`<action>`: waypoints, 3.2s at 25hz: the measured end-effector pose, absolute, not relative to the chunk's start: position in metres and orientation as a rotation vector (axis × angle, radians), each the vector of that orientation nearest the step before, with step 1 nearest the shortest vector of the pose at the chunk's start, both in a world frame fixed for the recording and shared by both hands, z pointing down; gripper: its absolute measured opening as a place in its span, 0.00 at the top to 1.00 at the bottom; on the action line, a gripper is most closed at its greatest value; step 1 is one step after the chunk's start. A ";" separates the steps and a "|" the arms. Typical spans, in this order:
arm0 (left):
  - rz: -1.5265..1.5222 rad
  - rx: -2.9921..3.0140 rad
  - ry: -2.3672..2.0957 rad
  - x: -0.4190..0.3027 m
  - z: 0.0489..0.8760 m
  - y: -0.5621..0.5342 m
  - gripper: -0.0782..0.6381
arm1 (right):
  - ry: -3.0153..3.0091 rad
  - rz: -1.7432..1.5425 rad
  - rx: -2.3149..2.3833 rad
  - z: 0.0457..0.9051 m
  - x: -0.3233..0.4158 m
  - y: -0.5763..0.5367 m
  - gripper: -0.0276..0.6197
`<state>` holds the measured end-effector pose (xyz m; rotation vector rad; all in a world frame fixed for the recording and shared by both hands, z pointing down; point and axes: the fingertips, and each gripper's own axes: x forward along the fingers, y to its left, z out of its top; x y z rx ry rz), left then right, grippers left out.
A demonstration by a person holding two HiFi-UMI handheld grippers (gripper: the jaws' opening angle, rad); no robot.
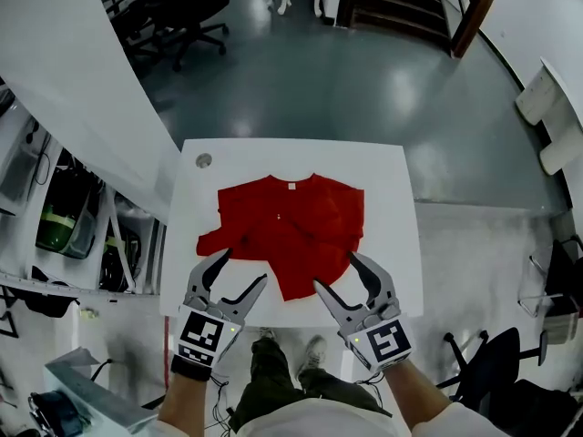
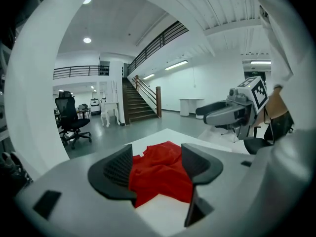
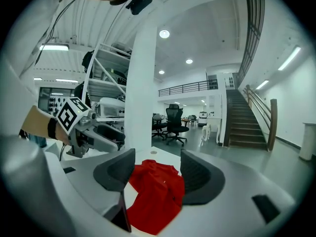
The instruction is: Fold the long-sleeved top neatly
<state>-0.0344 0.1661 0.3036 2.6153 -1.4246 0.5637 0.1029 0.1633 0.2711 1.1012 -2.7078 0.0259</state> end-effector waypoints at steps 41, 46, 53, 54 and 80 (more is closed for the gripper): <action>0.829 2.387 -1.202 -0.062 0.500 0.106 0.48 | -2.352 0.346 0.928 0.504 0.054 0.104 0.67; 0.844 2.363 -1.199 -0.069 0.511 0.102 0.49 | -2.268 0.354 0.933 0.526 0.053 0.097 0.76; 0.851 2.349 -1.203 -0.077 0.514 0.100 0.49 | -2.257 0.349 0.925 0.529 0.050 0.099 0.92; 0.854 2.347 -1.206 -0.079 0.513 0.099 0.49 | -2.263 0.353 0.916 0.528 0.050 0.101 0.92; 0.952 2.286 -1.294 -0.086 0.513 0.110 0.49 | -2.236 0.229 0.465 0.527 0.094 0.202 0.92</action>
